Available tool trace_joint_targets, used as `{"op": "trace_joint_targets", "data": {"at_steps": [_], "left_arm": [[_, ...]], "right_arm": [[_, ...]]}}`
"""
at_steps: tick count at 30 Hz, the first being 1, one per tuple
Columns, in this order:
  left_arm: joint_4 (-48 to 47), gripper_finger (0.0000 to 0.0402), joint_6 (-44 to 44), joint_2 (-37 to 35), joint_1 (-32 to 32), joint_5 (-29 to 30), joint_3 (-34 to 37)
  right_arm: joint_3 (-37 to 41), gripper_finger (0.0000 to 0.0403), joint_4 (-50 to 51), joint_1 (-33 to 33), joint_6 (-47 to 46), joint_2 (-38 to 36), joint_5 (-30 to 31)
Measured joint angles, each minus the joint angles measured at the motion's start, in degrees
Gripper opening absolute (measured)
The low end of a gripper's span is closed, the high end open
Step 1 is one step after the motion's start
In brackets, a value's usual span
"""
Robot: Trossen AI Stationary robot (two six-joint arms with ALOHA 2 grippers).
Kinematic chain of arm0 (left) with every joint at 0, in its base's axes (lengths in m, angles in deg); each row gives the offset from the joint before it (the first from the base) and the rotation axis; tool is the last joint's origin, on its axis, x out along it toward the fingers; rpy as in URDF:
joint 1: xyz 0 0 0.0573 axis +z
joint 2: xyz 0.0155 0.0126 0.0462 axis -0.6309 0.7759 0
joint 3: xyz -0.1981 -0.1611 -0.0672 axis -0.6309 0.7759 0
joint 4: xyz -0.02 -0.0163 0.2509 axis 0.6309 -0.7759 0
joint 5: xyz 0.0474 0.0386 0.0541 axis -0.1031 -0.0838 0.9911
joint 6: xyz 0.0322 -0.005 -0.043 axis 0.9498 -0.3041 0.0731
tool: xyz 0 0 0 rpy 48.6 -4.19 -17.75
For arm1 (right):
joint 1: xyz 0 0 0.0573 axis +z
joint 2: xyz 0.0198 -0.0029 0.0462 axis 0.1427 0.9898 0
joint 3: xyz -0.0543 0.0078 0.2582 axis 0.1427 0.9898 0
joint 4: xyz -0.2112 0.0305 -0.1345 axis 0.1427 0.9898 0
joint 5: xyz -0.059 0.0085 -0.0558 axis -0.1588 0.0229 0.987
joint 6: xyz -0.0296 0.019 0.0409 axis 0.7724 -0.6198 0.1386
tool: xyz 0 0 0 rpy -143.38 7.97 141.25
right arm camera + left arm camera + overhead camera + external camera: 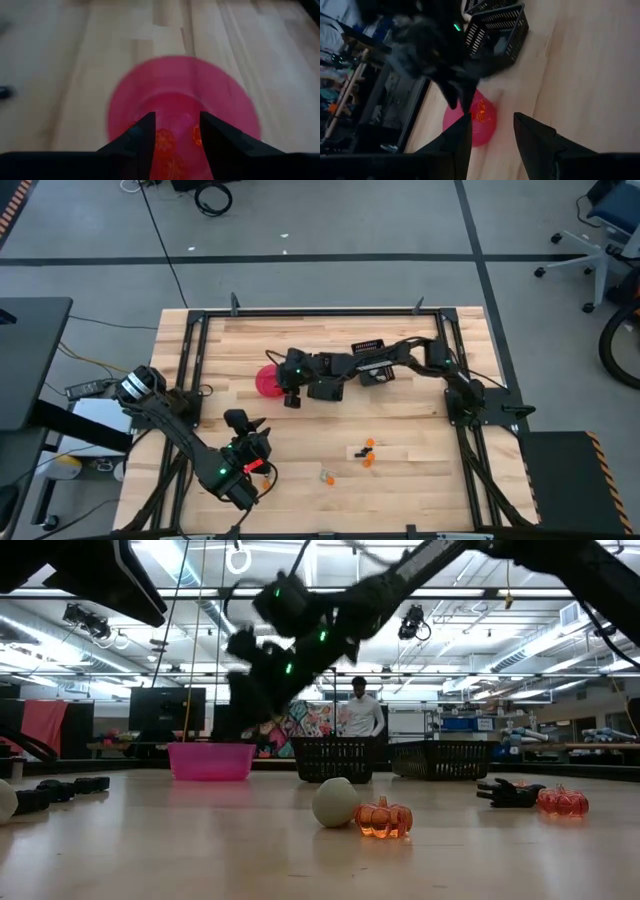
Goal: Sort Halloween decoration
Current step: Put the white skull toy into the right black bin
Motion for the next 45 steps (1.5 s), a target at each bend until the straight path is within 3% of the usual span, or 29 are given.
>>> {"op": "trace_joint_targets", "data": {"at_steps": [6, 10, 14, 19, 25, 30, 34, 40, 45], "left_arm": [[2.1, 0.0153, 9.7, 0.0, 0.0, -0.5, 0.0], [10.2, 0.0153, 22.2, 0.0, 0.1, -9.5, 0.0], [16.6, 0.0153, 26.9, 0.0, 2.3, -19.1, 0.0], [19.0, 0.0146, 31.4, 0.0, 4.8, -22.2, 0.0], [27.8, 0.0141, 39.5, 0.0, 8.8, -24.9, 0.0], [35.0, 0.0141, 45.4, -0.1, 11.6, -30.0, 0.0], [36.7, 0.0141, 47.6, -1.5, 13.3, -30.3, 0.7], [48.4, 0.0141, 47.6, -9.0, 14.2, -31.6, 10.6], [51.5, 0.0141, 39.3, -16.7, 14.5, -33.5, 19.7]], "right_arm": [[0.0, 0.0155, 12.3, 0.3, 7.3, -11.3, -1.2], [0.4, 0.0154, 22.5, 2.3, 9.4, -20.2, -3.2], [7.6, 0.0153, 23.3, 6.2, 8.8, -27.2, -2.6], [21.9, 0.0153, 12.6, 12.5, 6.1, -36.0, 6.4], [35.3, 0.0153, 2.3, 18.0, 0.1, -43.6, 10.0], [43.9, 0.0153, -6.5, 22.5, -4.4, -46.9, 13.9], [50.6, 0.0153, -16.9, 26.9, -7.1, -47.5, 18.5], [57.3, 0.0153, -26.8, 34.7, -12.5, -46.5, 27.1], [58.3, 0.0153, -27.4, 40.9, -17.7, -45.1, 35.6]]}}
